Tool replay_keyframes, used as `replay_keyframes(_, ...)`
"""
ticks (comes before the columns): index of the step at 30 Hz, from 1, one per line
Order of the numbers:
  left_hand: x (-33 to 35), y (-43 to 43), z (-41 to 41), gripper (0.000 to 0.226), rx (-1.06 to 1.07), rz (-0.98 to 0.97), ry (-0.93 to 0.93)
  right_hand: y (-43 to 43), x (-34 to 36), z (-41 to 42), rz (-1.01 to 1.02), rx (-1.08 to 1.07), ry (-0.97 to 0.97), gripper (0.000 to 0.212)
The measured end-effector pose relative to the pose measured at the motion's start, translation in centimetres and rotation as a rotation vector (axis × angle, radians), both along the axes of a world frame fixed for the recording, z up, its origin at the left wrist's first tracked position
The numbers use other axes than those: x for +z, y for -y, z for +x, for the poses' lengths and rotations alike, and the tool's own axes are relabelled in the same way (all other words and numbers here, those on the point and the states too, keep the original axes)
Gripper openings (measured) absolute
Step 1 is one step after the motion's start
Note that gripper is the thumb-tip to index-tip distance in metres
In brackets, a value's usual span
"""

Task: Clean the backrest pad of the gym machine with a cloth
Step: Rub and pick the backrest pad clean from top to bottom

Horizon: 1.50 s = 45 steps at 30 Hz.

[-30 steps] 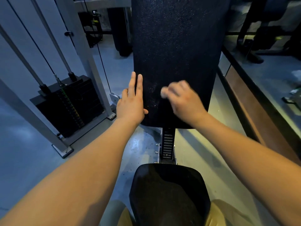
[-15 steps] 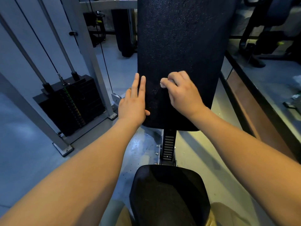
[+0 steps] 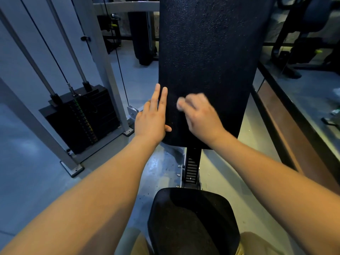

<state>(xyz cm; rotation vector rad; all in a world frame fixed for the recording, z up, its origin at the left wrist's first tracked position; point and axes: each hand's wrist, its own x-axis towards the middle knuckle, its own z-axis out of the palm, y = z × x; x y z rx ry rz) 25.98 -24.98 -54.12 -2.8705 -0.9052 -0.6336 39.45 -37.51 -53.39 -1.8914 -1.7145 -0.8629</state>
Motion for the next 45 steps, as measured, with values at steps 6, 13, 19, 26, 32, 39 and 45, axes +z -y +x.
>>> replay_keyframes(6, -0.2, -0.2, 0.0, 0.133, 0.001, 0.017, 0.004, 1.0, -0.2, 0.5, -0.249, 0.211, 0.245, 0.014)
replay_keyframes(13, -0.6, -0.6, 0.0, 0.131, -0.016, 0.028, -0.001, -0.6, -0.9, -0.8, 0.009, 0.035, 0.004, 0.021)
replay_keyframes(19, -1.0, 0.0, -0.9, 0.132, 0.064, -0.102, 0.061, 0.8, -1.0, -0.7, -0.191, 0.153, 0.206, 0.017)
replay_keyframes(26, -3.8, 0.0, -3.6, 0.058, 0.107, -0.512, 0.088, -1.3, -0.3, -1.3, 0.021, 0.014, 0.038, 0.024)
replay_keyframes(32, -4.2, 1.2, -3.3, 0.036, 0.097, -0.684, 0.104, 0.0, -1.6, -0.8, -0.273, 0.205, 0.269, 0.020)
replay_keyframes(39, -4.5, 0.4, -2.4, 0.036, 0.223, -0.654, 0.118, -2.4, -0.2, -1.7, 0.014, 0.007, 0.059, 0.027)
replay_keyframes(45, -4.7, 0.4, -1.9, 0.036, 0.263, -0.638, 0.076, -2.3, 2.1, -0.1, -0.169, 0.121, 0.299, 0.022)
